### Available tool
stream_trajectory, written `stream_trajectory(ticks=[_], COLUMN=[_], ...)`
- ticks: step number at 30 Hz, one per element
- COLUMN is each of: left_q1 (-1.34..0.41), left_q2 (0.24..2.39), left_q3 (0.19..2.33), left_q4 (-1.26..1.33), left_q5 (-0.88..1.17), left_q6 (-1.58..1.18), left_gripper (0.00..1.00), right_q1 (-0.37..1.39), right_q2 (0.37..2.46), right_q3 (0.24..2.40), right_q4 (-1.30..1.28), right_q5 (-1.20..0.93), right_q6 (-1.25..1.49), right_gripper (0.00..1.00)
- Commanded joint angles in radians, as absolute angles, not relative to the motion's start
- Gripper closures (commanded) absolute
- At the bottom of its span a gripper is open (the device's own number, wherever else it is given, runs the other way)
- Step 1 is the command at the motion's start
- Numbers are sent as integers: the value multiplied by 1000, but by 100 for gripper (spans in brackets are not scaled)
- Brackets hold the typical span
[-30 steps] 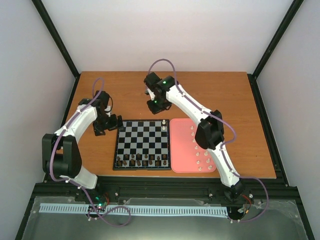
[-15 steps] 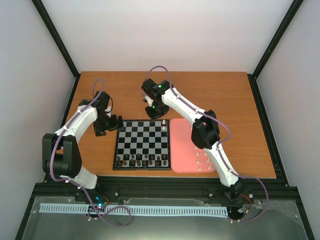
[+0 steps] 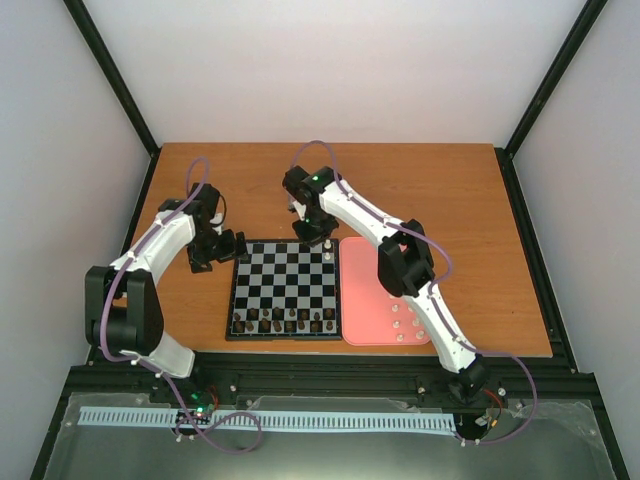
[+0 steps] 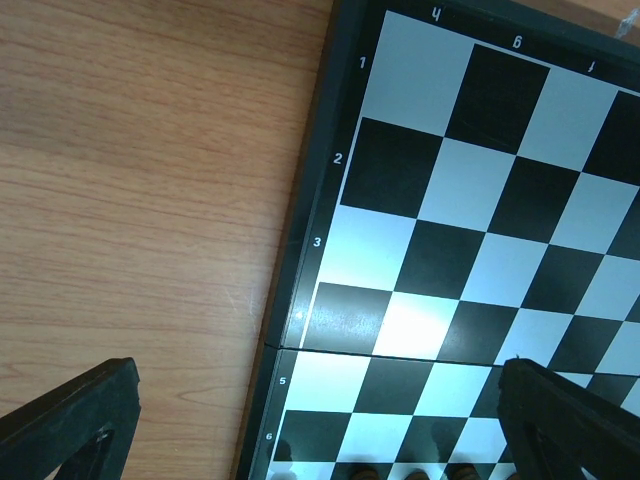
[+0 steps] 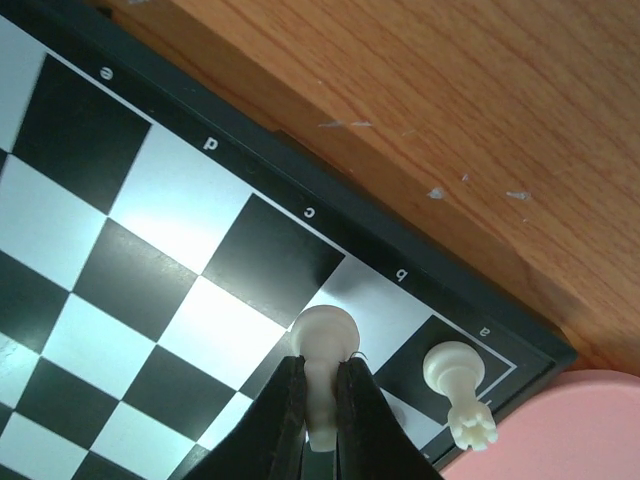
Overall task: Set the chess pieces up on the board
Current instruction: Place the chess piece on the chessboard.
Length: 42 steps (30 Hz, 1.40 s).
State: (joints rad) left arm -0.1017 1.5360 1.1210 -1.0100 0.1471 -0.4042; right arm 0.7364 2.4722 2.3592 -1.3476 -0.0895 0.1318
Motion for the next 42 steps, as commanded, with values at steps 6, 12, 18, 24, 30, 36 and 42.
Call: stream_trajectory(ticks=[6, 12, 18, 24, 30, 36, 42], left_q1=[-96, -96, -96, -96, -96, -96, -95], left_q2=[1550, 1547, 1548, 1551, 1559, 1574, 1586], left_q3=[1118, 1112, 1112, 1112, 1115, 1124, 1134], left_q4=[-994, -994, -993, -992, -988, -986, -985], left_q5=[162, 159, 160, 160, 161, 163, 164], left_q6=[-400, -399, -402, -402, -402, -400, -394], left_gripper=[0, 0, 0, 0, 0, 0, 0], right_q1=[733, 723, 721, 719, 718, 718, 716], right_q2=[2506, 2515, 2521, 2525, 2522, 2512, 2493], right_q3=[2363, 2362, 2362, 2359, 2361, 2361, 2363], right_q4=[-1376, -1380, -1376, -1372, -1369, -1363, -1356], right_q5=[-35, -37, -42, -50, -61, -84, -85], right_q6=[141, 143, 140, 137, 132, 125, 121], right_gripper=[95, 93, 91, 89, 85, 80, 76])
